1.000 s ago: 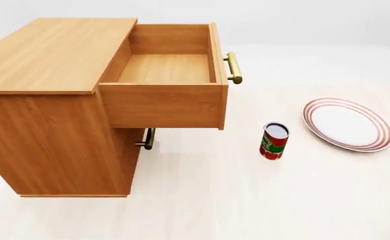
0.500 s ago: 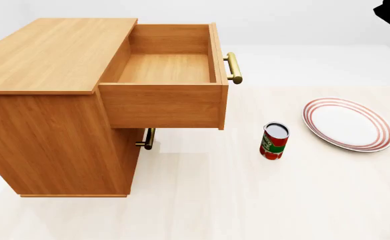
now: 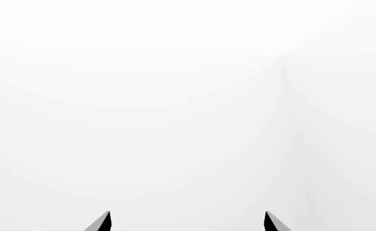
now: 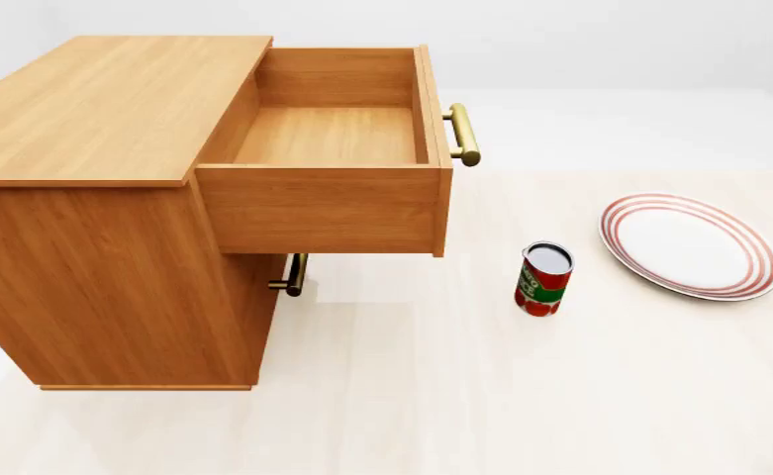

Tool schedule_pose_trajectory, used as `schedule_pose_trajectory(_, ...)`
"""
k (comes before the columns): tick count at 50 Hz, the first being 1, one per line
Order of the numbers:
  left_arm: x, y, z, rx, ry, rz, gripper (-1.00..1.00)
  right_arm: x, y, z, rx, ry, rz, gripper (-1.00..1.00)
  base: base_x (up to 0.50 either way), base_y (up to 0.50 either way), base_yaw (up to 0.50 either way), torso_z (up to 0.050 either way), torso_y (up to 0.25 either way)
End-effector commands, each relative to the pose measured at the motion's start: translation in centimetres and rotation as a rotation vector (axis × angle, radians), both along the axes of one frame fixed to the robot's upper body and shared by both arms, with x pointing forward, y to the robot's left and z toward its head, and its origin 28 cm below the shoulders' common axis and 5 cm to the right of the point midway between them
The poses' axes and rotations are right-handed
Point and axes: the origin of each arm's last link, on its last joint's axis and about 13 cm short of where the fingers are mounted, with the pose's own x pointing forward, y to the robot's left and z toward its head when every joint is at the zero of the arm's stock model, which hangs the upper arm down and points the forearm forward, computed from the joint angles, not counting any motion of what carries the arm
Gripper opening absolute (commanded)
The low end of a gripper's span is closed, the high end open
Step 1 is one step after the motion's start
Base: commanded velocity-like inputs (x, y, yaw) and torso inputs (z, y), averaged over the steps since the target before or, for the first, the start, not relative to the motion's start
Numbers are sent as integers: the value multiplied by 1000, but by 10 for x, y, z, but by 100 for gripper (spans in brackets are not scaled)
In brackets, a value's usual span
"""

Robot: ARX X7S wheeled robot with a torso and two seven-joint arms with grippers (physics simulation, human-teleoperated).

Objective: Put the bowl in the top drawer of the cabinet.

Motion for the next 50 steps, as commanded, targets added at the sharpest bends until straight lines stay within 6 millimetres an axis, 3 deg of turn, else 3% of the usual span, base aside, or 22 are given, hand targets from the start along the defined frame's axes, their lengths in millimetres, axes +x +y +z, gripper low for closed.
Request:
schedule_pose_trajectory(1, 1, 0, -2, -3, 6, -6, 100, -26, -7, -43, 64, 124, -46, 100, 0, 0, 0, 0, 0)
schedule_pose_trajectory(24, 2, -1, -2, -3, 6, -4, 100, -37, 2, -116, 202, 197, -116, 100, 0, 0, 0, 0, 0)
schedule_pose_trajectory(31, 5, 0, -5, -6, 6, -5, 100, -52, -6, -130, 244, 211, -165, 100, 0, 0, 0, 0, 0)
schedule_pose_trajectory(44, 6, 1, -6, -11, 4, -2, 100, -49, 10, -170, 257, 263, -256, 100, 0, 0, 0, 0, 0)
schedule_pose_trajectory(50, 10, 1, -9, -11, 6, -2, 100, -49, 8, -180, 231, 272, -305, 100, 0, 0, 0, 0, 0)
